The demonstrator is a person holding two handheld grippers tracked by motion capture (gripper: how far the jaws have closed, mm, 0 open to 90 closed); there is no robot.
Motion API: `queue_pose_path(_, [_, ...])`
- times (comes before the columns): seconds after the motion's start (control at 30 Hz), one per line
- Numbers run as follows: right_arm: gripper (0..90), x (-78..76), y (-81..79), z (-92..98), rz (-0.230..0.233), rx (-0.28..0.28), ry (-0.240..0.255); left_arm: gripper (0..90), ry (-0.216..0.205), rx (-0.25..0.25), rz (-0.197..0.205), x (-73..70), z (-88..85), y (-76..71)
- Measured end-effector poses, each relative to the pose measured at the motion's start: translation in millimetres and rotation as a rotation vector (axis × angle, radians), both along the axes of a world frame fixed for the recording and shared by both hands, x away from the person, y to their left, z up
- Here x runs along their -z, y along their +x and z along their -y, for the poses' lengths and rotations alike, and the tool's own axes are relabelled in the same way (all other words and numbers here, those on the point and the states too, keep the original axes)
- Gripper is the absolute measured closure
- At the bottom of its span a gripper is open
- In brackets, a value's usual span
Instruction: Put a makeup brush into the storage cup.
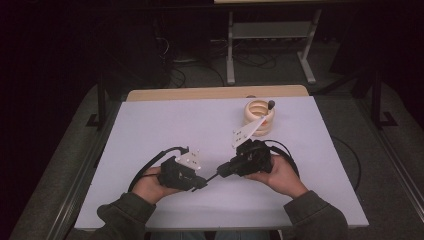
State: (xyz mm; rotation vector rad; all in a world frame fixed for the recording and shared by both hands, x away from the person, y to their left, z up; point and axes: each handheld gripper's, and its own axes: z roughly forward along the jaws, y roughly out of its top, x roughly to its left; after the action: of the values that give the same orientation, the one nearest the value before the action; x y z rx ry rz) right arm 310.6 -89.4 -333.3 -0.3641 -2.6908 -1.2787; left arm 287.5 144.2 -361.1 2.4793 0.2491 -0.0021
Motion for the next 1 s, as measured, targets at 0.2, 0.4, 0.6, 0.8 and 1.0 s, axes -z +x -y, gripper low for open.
queue_pose_path(0.2, [66.5, 8.9, -0.4, 8.2, -0.019, 0.085, 0.098, 85.5, -0.072, -0.067, -0.008, -4.7, -5.1, 6.3])
queue_pose_path(0.4, [68.7, 10.2, 2.5, 6.8, -0.019, 0.111, 0.140, 85.4, -0.086, -0.085, -0.010, -5.3, -3.7, 7.8])
queue_pose_path(0.6, [77.9, 11.3, 6.5, 4.6, -0.026, 0.109, 0.154, 85.4, -0.106, -0.093, -0.013, -6.1, -1.1, 10.0])
queue_pose_path(0.8, [84.3, 12.9, 11.7, 5.7, -0.069, 0.087, 0.170, 83.4, -0.106, -0.092, -0.011, -5.5, -0.9, 10.8])
queue_pose_path(1.0, [84.4, 11.9, 13.4, 8.4, -0.064, 0.095, 0.119, 73.8, -0.091, -0.106, -0.004, -3.9, -1.2, 11.1])
